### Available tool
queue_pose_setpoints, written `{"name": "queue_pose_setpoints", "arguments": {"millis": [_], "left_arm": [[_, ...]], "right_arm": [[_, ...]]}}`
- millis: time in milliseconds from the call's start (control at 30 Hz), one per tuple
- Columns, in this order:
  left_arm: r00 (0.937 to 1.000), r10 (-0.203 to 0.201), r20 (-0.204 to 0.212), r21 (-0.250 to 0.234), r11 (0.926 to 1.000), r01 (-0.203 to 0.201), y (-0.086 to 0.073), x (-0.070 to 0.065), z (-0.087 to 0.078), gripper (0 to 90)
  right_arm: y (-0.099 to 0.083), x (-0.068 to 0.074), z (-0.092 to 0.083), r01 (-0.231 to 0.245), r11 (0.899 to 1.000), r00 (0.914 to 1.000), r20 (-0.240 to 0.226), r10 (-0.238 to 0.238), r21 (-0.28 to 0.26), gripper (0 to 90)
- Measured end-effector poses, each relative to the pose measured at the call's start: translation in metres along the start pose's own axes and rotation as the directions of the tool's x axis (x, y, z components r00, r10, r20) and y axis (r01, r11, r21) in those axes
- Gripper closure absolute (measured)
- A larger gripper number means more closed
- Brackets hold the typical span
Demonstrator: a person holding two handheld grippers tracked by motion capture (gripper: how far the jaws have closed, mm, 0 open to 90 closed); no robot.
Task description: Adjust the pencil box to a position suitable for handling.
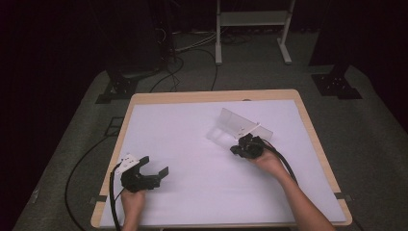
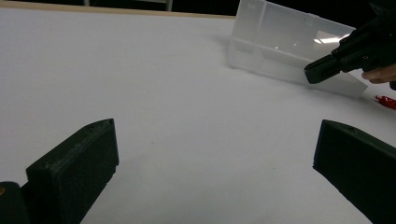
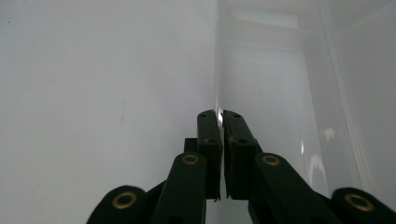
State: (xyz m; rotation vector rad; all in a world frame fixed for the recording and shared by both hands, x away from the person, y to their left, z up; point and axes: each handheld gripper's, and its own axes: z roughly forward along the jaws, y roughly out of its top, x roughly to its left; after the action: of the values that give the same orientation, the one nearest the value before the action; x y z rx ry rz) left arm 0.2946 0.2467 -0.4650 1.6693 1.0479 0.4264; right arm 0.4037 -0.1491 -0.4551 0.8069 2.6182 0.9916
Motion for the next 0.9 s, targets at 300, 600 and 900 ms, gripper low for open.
{"name": "queue_pose_setpoints", "arguments": {"millis": [300,600,900], "left_arm": [[1.0000,0.000,-0.001,0.000,1.0000,0.000,0.000,0.000,0.000,0.0],[1.0000,0.001,-0.002,0.002,1.0000,-0.001,0.000,0.000,0.000,0.0],[1.0000,0.000,-0.003,0.002,1.0000,0.000,0.000,0.000,0.000,0.0]], "right_arm": [[0.003,0.004,-0.011,0.022,0.998,0.9996,0.017,-0.021,-0.056,86.1],[0.007,0.018,-0.030,0.057,0.993,0.9983,-0.006,-0.058,-0.105,86.0],[0.005,0.036,-0.039,0.089,0.987,0.9939,-0.052,-0.097,-0.132,85.9]]}}
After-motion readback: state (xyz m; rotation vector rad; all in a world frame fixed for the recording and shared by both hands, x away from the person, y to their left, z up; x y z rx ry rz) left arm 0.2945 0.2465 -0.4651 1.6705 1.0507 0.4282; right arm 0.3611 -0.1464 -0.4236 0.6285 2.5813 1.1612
